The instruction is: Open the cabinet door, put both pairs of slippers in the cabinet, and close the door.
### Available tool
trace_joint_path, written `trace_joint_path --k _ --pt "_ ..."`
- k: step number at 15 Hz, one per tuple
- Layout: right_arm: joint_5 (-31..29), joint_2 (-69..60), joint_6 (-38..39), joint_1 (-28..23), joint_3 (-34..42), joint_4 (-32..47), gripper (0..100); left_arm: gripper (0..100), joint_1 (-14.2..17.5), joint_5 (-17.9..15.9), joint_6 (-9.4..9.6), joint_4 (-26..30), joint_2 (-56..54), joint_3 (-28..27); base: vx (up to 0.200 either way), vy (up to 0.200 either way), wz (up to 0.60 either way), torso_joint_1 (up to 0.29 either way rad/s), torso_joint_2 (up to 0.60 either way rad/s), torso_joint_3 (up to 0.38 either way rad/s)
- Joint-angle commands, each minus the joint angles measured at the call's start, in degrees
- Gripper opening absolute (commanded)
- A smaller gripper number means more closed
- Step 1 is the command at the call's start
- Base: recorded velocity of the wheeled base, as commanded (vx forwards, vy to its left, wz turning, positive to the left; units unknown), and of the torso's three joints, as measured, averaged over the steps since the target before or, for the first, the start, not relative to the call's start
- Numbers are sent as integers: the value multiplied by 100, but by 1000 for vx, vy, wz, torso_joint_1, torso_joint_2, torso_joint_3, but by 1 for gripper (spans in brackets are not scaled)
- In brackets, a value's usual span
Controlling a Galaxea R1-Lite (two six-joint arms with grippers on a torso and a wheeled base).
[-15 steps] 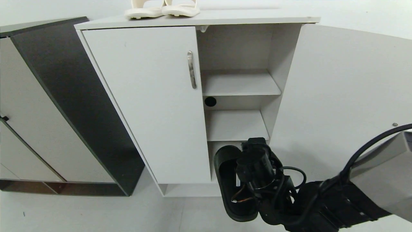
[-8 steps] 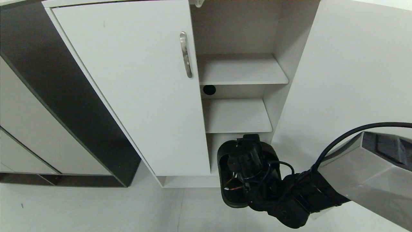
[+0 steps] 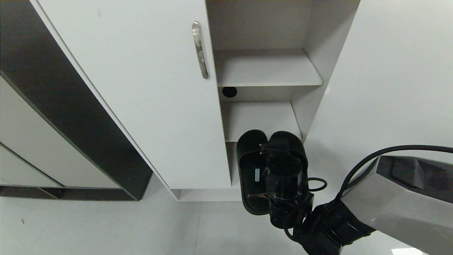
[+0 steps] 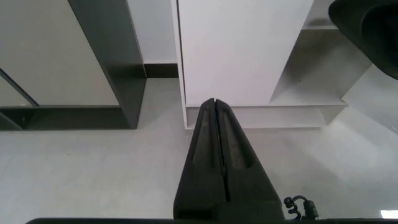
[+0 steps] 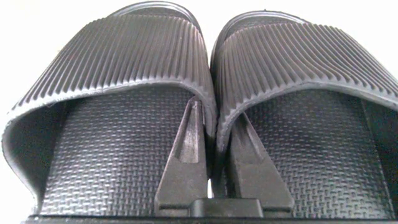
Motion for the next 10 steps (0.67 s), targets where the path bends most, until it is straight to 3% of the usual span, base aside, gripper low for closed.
trace_joint_path --k 1,8,10 --pt "-5 179 -97 10 152 -147 0 0 2 4 8 -2 7 1 0 0 0 0 0 0" --pt "13 355 -97 -16 179 -341 0 0 2 4 -9 -2 7 1 0 0 0 0 0 0" --pt "4 346 -97 -25 187 -341 0 0 2 4 -9 -2 7 1 200 0 0 2 2 2"
